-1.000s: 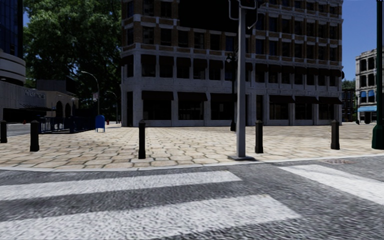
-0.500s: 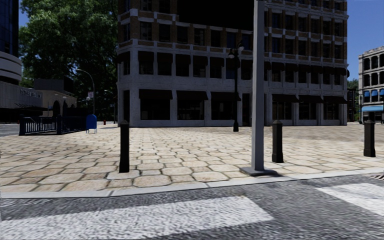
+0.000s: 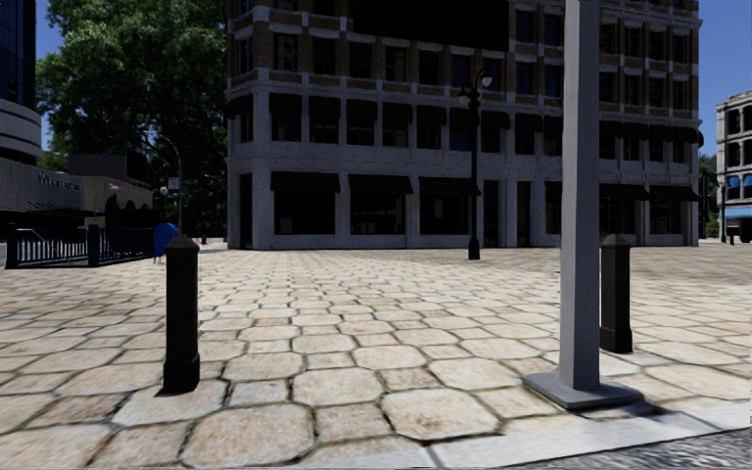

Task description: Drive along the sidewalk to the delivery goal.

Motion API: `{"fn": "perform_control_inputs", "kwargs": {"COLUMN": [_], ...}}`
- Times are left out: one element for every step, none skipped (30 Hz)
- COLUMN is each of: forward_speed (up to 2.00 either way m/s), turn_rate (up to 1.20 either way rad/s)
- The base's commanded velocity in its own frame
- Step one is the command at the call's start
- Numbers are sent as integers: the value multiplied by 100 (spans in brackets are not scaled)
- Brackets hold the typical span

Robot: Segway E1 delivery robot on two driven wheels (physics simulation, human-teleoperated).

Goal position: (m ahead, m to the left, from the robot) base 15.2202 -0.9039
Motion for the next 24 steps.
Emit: {"fn": "perform_control_inputs", "kwargs": {"forward_speed": [200, 200, 195, 180, 167, 157, 152, 152, 151, 150, 149, 149, 149, 149, 149, 149, 149, 149, 149, 149, 149, 149, 149, 149], "turn_rate": [0, 0, 0, 0, 0, 0, 0, 0, 0, 0, 0, 0, 0, 0, 0, 0, 0, 0, 0, 0, 0, 0, 0, 0]}}
